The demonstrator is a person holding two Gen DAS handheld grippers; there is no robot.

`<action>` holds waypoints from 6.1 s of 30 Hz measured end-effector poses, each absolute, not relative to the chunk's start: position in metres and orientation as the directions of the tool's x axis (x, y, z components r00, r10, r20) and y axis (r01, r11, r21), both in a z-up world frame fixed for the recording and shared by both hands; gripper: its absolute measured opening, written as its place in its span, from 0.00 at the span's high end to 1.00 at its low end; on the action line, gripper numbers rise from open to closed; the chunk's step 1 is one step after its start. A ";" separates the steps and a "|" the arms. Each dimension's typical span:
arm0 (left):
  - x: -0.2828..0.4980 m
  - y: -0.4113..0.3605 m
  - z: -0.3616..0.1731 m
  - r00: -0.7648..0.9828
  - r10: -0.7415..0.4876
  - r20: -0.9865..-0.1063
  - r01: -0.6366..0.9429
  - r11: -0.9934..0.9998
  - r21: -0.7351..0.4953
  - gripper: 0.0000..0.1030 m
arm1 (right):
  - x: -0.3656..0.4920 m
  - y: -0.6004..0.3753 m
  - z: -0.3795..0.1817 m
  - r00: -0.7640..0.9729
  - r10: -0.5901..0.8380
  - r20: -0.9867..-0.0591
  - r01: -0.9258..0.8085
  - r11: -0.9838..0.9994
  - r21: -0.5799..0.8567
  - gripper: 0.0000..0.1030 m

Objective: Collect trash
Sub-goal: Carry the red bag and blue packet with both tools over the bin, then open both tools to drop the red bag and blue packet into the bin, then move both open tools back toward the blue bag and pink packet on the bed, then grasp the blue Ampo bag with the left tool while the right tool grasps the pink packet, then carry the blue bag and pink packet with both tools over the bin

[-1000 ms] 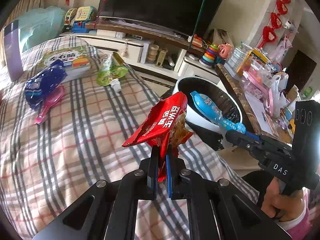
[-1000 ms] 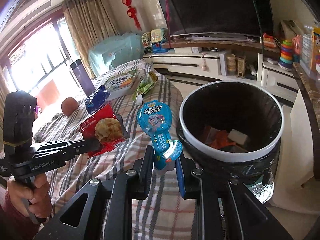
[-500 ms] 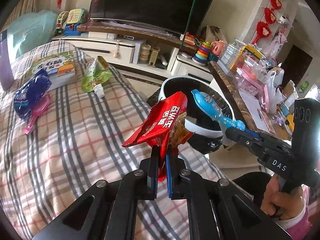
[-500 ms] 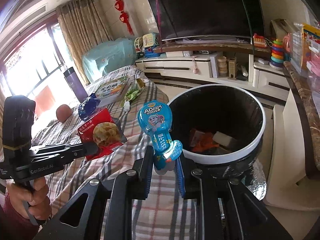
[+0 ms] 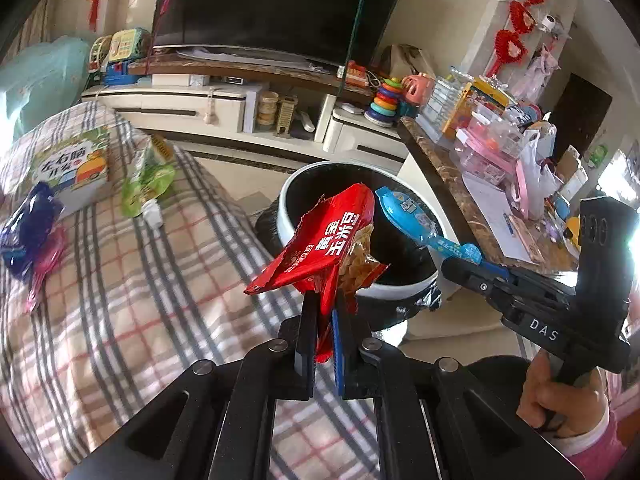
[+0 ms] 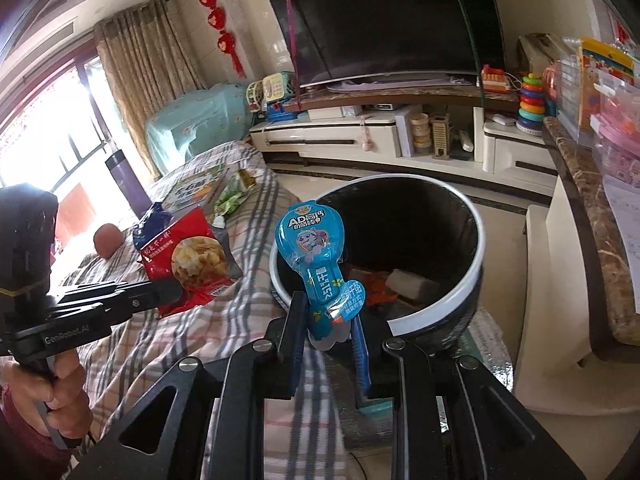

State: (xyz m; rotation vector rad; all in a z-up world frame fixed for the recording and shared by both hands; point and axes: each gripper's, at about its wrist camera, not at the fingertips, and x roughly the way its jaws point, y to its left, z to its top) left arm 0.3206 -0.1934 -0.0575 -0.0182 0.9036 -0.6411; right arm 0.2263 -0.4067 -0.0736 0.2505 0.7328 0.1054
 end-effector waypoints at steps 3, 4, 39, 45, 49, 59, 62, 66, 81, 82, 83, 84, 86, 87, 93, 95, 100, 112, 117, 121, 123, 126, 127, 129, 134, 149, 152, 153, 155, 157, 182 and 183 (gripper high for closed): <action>0.326 -0.202 -0.057 0.442 -0.527 -0.726 0.520 0.810 -0.271 0.95 | 0.228 -0.417 -0.074 0.741 0.170 -0.650 0.011 0.964 0.264 0.79; 0.328 -0.206 -0.057 0.441 -0.526 -0.727 0.523 0.809 -0.269 0.95 | 0.229 -0.419 -0.074 0.741 0.167 -0.650 0.016 0.964 0.265 0.79; 0.402 -0.280 -0.087 0.379 -0.484 -0.788 0.535 0.810 -0.240 0.95 | 0.273 -0.456 -0.080 0.722 0.112 -0.683 0.084 0.965 0.247 0.79; 0.409 -0.285 -0.091 0.372 -0.480 -0.794 0.530 0.813 -0.243 0.95 | 0.281 -0.456 -0.084 0.712 0.112 -0.693 0.084 0.967 0.243 0.79; 0.412 -0.287 -0.092 0.369 -0.481 -0.795 0.529 0.812 -0.245 0.95 | 0.283 -0.456 -0.086 0.707 0.113 -0.698 0.082 0.967 0.240 0.78; 0.404 -0.277 -0.092 0.392 -0.483 -0.783 0.509 0.823 -0.253 0.73 | 0.287 -0.464 -0.085 0.714 0.130 -0.688 0.094 0.956 0.278 0.62; 0.396 -0.264 -0.091 0.407 -0.484 -0.775 0.492 0.831 -0.260 0.68 | 0.283 -0.464 -0.084 0.720 0.134 -0.680 0.099 0.951 0.292 0.56; 0.384 -0.238 -0.092 0.432 -0.475 -0.767 0.454 0.849 -0.271 0.56 | 0.277 -0.458 -0.079 0.737 0.144 -0.661 0.089 0.948 0.306 0.43; 0.331 -0.124 -0.090 0.509 -0.401 -0.761 0.250 0.915 -0.315 0.42 | 0.262 -0.399 -0.071 0.737 0.263 -0.623 -0.014 0.927 0.375 0.07; 0.328 -0.117 -0.090 0.514 -0.397 -0.761 0.240 0.918 -0.316 0.41 | 0.262 -0.393 -0.071 0.732 0.277 -0.622 -0.022 0.923 0.385 0.06; 0.326 -0.111 -0.089 0.518 -0.392 -0.760 0.230 0.920 -0.317 0.40 | 0.261 -0.390 -0.072 0.730 0.286 -0.620 -0.027 0.920 0.392 0.05; 0.322 -0.103 -0.088 0.524 -0.384 -0.760 0.215 0.923 -0.318 0.40 | 0.261 -0.385 -0.073 0.728 0.298 -0.618 -0.034 0.916 0.401 0.05; 0.315 -0.090 -0.087 0.533 -0.373 -0.759 0.192 0.928 -0.321 0.39 | 0.261 -0.374 -0.075 0.723 0.314 -0.616 -0.050 0.912 0.407 0.05; 0.314 -0.085 -0.086 0.537 -0.369 -0.759 0.184 0.929 -0.322 0.39 | 0.262 -0.368 -0.076 0.718 0.323 -0.617 -0.058 0.910 0.410 0.05; 0.301 -0.055 -0.081 0.560 -0.332 -0.759 0.129 0.940 -0.316 0.39 | 0.263 -0.336 -0.083 0.685 0.370 -0.627 -0.100 0.901 0.423 0.05; 0.299 -0.046 -0.081 0.565 -0.321 -0.760 0.111 0.942 -0.316 0.39 | 0.264 -0.325 -0.084 0.677 0.383 -0.628 -0.117 0.899 0.422 0.05; 0.297 -0.021 -0.077 0.579 -0.282 -0.765 0.065 0.951 -0.302 0.39 | 0.269 -0.297 -0.089 0.652 0.411 -0.638 -0.158 0.895 0.416 0.05; 0.338 0.020 -0.079 0.602 -0.213 -0.770 0.004 0.965 -0.263 0.39 | 0.285 -0.243 -0.106 0.629 0.430 -0.648 -0.209 0.896 0.392 0.05; 0.366 0.027 -0.078 0.626 -0.217 -0.749 0.014 0.963 -0.268 0.39 | 0.296 -0.230 -0.114 0.615 0.438 -0.656 -0.199 0.891 0.408 0.05; 0.392 0.028 -0.086 0.631 -0.233 -0.740 0.051 0.964 -0.261 0.40 | 0.304 -0.221 -0.118 0.607 0.430 -0.668 -0.199 0.896 0.397 0.05; 0.405 0.026 -0.091 0.629 -0.252 -0.735 0.079 0.962 -0.261 0.41 | 0.309 -0.217 -0.119 0.603 0.427 -0.674 -0.198 0.898 0.392 0.05; 0.423 0.025 -0.101 0.618 -0.265 -0.740 0.103 0.961 -0.258 0.55 | 0.315 -0.214 -0.120 0.600 0.418 -0.682 -0.191 0.903 0.386 0.05; 0.429 0.025 -0.105 0.607 -0.275 -0.746 0.110 0.958 -0.264 0.65 | 0.317 -0.214 -0.121 0.600 0.416 -0.683 -0.188 0.903 0.385 0.05; 0.438 0.025 -0.112 0.589 -0.288 -0.755 0.119 0.955 -0.272 0.74 | 0.322 -0.215 -0.122 0.599 0.413 -0.686 -0.177 0.904 0.389 0.05; 0.443 0.030 -0.116 0.594 -0.301 -0.746 0.123 0.951 -0.285 0.82 | 0.331 -0.216 -0.122 0.605 0.395 -0.691 -0.157 0.910 0.383 0.06; 0.343 0.114 -0.113 0.645 -0.204 -0.736 -0.121 0.924 -0.362 0.83 | 0.366 -0.134 -0.117 0.571 0.417 -0.707 -0.251 0.909 0.334 0.31; 0.329 0.117 -0.112 0.648 -0.203 -0.734 -0.137 0.917 -0.374 0.83 | 0.377 -0.118 -0.120 0.561 0.421 -0.713 -0.251 0.907 0.339 0.35; 0.327 0.118 -0.112 0.649 -0.201 -0.734 -0.140 0.916 -0.375 0.83 | 0.382 -0.110 -0.121 0.560 0.416 -0.717 -0.249 0.910 0.333 0.36; 0.324 0.119 -0.111 0.646 -0.208 -0.735 -0.140 0.914 -0.381 0.83 | 0.388 -0.098 -0.124 0.558 0.399 -0.727 -0.249 0.917 0.312 0.36; 0.319 0.118 -0.111 0.640 -0.213 -0.738 -0.136 0.914 -0.381 0.83 | 0.392 -0.088 -0.128 0.555 0.379 -0.740 -0.244 0.925 0.291 0.37; 0.293 0.017 -0.107 0.608 -0.316 -0.728 -0.016 0.912 -0.409 0.83 | 0.315 -0.183 -0.107 0.599 0.409 -0.689 -0.234 0.912 0.337 0.96; 0.292 0.013 -0.106 0.608 -0.318 -0.728 -0.012 0.913 -0.408 0.83 | 0.311 -0.188 -0.106 0.601 0.407 -0.688 -0.233 0.913 0.335 0.97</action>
